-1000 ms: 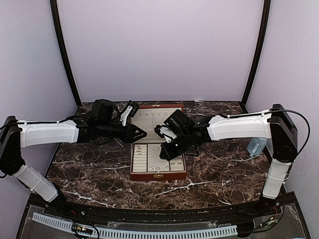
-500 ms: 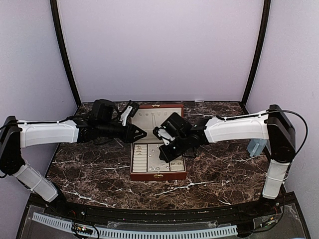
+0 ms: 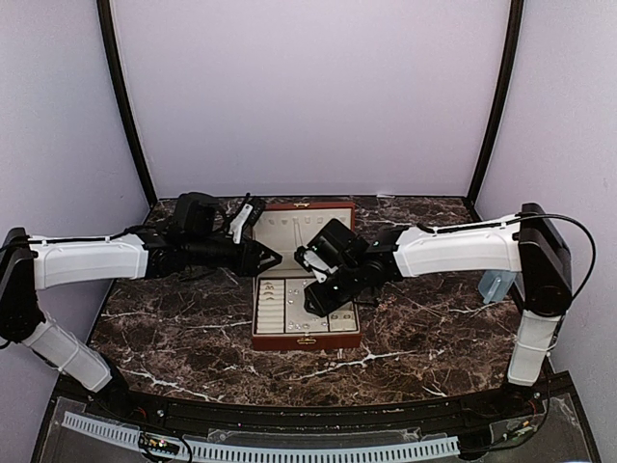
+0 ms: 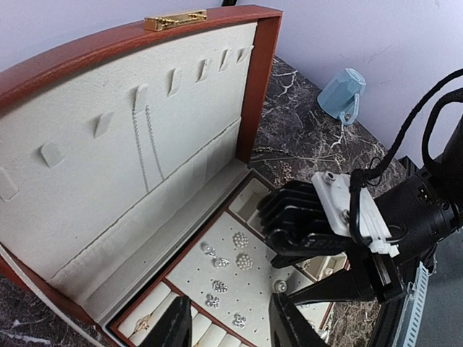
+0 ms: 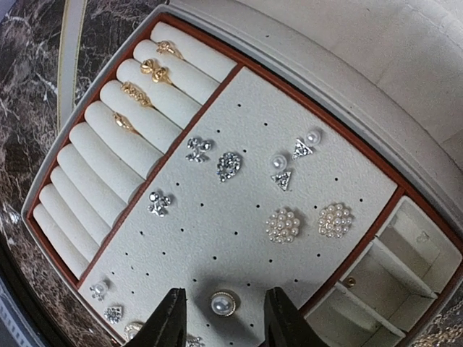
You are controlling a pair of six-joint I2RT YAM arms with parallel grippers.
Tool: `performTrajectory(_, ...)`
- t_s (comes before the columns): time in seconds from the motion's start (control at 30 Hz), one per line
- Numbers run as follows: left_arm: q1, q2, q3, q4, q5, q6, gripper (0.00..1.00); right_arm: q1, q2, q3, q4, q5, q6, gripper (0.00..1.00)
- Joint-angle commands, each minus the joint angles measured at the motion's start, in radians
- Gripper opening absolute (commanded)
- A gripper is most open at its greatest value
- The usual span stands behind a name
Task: Organize the mixed jewelry
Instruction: Insert the earring into the earring holder.
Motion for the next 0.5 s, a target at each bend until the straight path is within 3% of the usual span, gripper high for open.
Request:
performTrajectory(0.0,0.004,-0.064,-0.025,0.029,-0.043,0.004,0.45,0.004,-0.052,0.024,-0.043,0.061,-0.004,0.43)
performTrajectory(0.2,0.007,-0.095,-0.010,0.016,-0.090,-0.008,0.63,-0.004,-0.150,-0.012,-0.030,0.063,0.006,0.52)
performTrajectory(0.37,0.016,-0.134,0.037,-0.017,-0.131,-0.002,0.79,-0.046,-0.264,-0.114,0.028,0.045,0.037,0.54)
performTrajectory(0.47,0.046,-0.144,0.068,-0.056,-0.129,0.008,0.83,-0.095,-0.322,-0.173,0.041,0.064,0.050,0.54)
